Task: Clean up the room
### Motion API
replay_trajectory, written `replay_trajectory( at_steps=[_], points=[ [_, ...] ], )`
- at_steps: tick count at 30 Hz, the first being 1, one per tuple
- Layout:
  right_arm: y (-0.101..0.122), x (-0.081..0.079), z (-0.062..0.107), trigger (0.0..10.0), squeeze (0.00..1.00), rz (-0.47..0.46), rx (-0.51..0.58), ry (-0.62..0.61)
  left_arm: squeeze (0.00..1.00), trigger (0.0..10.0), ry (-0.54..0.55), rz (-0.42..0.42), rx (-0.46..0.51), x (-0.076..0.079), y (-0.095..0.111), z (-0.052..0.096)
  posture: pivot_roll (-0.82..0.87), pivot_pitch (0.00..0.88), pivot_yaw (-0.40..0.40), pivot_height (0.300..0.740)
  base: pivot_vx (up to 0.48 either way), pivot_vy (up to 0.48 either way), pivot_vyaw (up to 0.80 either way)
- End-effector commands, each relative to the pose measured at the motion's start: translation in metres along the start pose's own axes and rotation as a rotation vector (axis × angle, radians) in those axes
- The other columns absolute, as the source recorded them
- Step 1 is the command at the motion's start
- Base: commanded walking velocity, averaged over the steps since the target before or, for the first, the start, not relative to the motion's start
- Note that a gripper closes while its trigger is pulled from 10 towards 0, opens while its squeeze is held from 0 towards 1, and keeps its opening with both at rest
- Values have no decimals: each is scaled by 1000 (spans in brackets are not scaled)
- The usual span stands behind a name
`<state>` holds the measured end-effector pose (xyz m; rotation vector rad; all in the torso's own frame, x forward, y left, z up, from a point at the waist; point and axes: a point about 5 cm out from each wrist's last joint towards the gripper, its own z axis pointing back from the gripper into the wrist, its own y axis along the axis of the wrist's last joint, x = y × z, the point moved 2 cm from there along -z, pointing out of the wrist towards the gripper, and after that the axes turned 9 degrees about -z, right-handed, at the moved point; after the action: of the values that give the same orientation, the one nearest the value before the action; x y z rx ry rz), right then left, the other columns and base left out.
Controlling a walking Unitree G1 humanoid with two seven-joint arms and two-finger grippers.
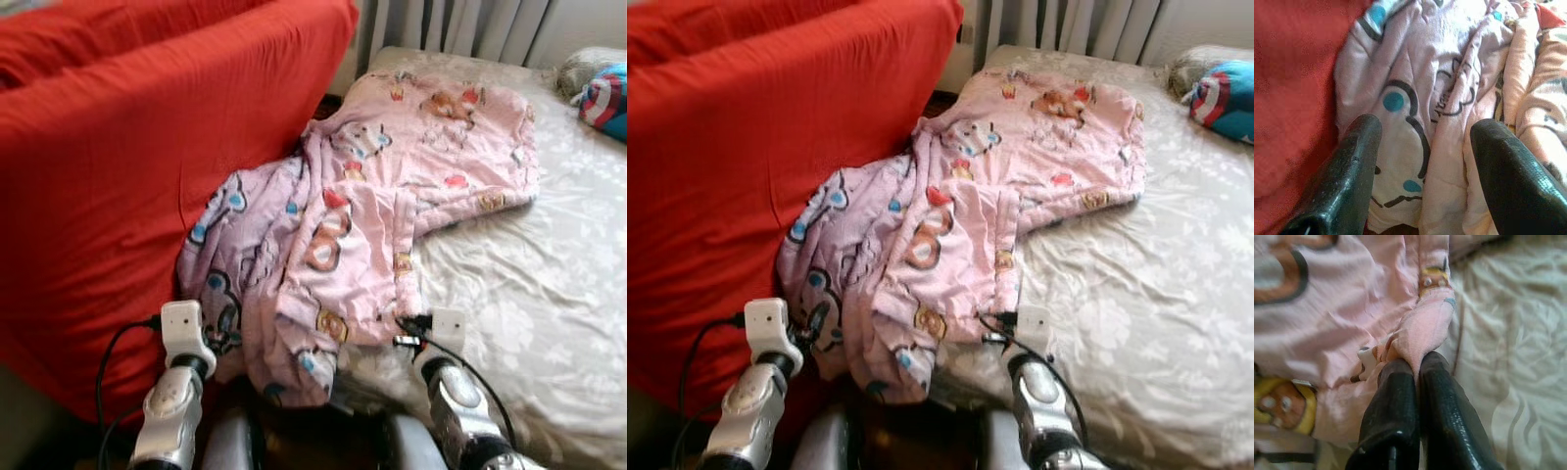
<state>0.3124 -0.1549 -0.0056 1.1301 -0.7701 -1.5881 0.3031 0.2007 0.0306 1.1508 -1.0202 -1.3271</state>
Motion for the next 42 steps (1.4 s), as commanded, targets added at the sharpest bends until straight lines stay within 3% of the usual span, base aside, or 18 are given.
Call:
replay_trajectory(
  at_steps=[1,6,11,26,31,35,42],
  points=[
    [-2,1,1,10000,0,10,0,-5,0,10000,12,-22,-90,-8,-23,7,-34,23,-17,713,0,0,0],
    [-2,0,2,10000,0,7,6,0,0,10000,51,-11,-229,-19,-56,22,-39,7,-18,740,0,0,0],
    [-2,3,2,10000,0,18,4,-16,0,10000,30,-36,-298,-18,-69,28,-36,0,-18,740,0,0,0],
    [-2,4,1,10000,0,33,-11,-44,0,10000,37,-74,-485,-24,-97,40,-33,42,-18,740,0,0,0],
    [0,0,-1,10000,0,35,-3,-39,0,10000,111,-14,-558,-34,-112,56,-40,58,-15,740,0,0,0],
    [2,-4,-3,10000,0,37,1,-30,0,10000,114,-12,-613,-39,-124,70,-42,65,-16,740,0,0,0],
    [2,-5,-3,10000,0,42,0,-30,0,10000,107,2,-629,-35,-130,78,-40,76,-18,740,0,0,0]
  ],
)
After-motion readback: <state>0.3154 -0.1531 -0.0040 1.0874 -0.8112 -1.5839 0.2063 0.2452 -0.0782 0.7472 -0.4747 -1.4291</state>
